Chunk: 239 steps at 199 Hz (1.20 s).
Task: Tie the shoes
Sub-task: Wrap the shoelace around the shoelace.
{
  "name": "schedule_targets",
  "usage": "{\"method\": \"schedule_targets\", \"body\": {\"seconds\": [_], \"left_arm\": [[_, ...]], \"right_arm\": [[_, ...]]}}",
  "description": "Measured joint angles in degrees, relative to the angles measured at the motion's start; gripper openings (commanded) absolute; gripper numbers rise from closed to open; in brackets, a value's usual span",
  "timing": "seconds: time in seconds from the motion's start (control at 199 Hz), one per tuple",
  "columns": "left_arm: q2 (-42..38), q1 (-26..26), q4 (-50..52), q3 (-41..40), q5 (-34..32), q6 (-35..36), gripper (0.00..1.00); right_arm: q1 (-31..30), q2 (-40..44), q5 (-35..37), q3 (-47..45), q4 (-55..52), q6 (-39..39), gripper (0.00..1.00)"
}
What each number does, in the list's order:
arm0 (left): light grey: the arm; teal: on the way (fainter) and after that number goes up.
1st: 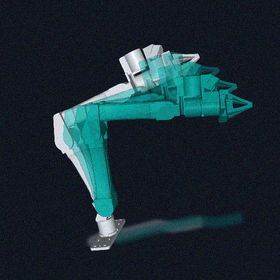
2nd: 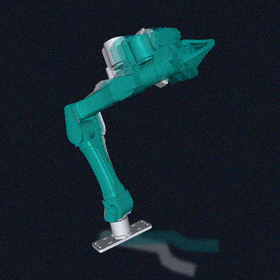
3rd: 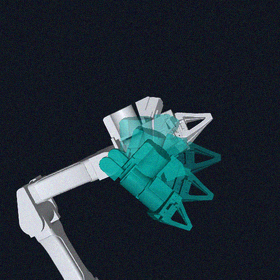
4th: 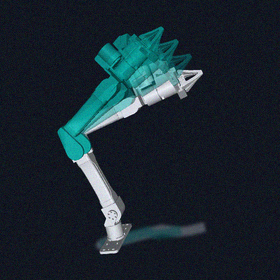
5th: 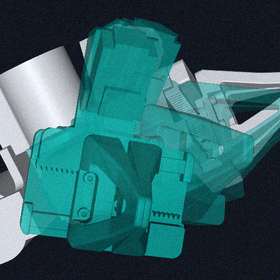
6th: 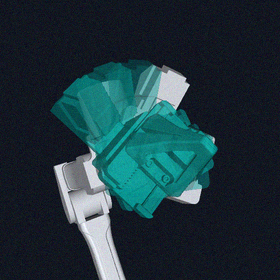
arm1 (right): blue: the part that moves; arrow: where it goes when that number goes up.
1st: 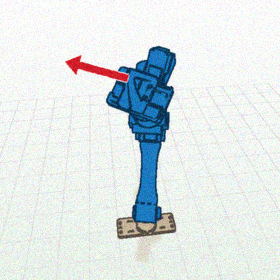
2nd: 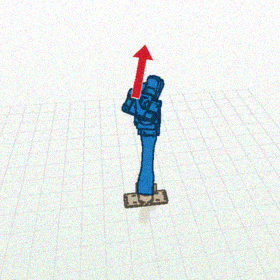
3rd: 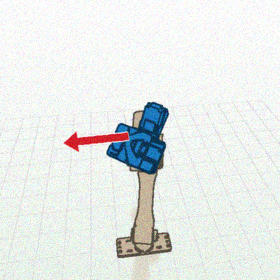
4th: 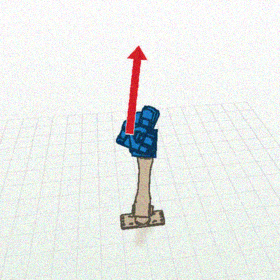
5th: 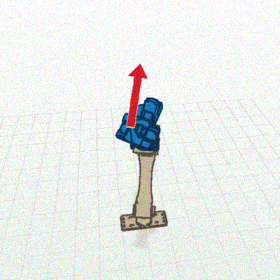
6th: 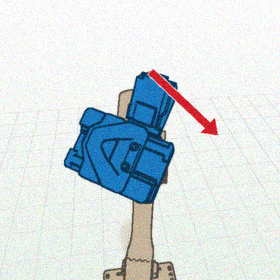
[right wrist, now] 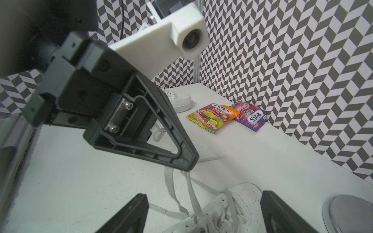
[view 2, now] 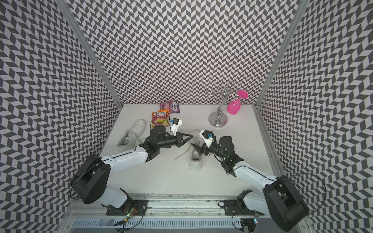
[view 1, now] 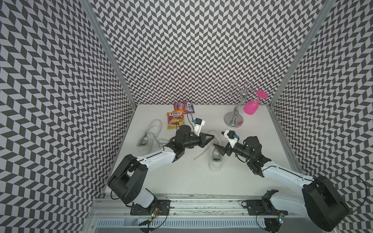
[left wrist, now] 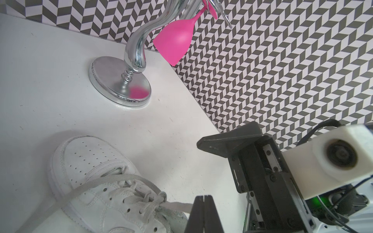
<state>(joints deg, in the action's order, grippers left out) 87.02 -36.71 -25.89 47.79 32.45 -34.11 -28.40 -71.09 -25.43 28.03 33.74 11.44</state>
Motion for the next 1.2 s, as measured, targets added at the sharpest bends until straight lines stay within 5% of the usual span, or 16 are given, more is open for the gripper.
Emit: {"method": "schedule_targets", "body": {"seconds": [0.136, 0.492, 0.653, 0.884, 1.201], "left_arm": [[0.33, 0.0, 0.46, 0.02, 0.02, 0.0, 0.0], [1.14, 0.02, 0.83, 1.31, 0.07, 0.0, 0.0], [1.16, 0.0, 0.87, 1.46, 0.22, 0.0, 0.09], [0.81, 1.09, 2.86, 1.73, -1.22, 1.79, 0.59], [0.39, 11.65, 17.55, 5.55, -12.48, 9.09, 0.66]], "right_arm": [[-0.68, -2.73, -1.81, 1.46, 1.05, 0.55, 0.79], [-1.22, -7.32, -4.0, 3.72, 0.87, 0.85, 0.33], [-1.46, -7.8, -4.35, 3.76, 0.59, 0.39, 0.0], [-1.49, -7.8, -3.63, 3.76, 0.46, -0.24, 0.0], [-1.49, -6.95, -1.97, 3.76, -1.18, -0.22, 0.0]]}}
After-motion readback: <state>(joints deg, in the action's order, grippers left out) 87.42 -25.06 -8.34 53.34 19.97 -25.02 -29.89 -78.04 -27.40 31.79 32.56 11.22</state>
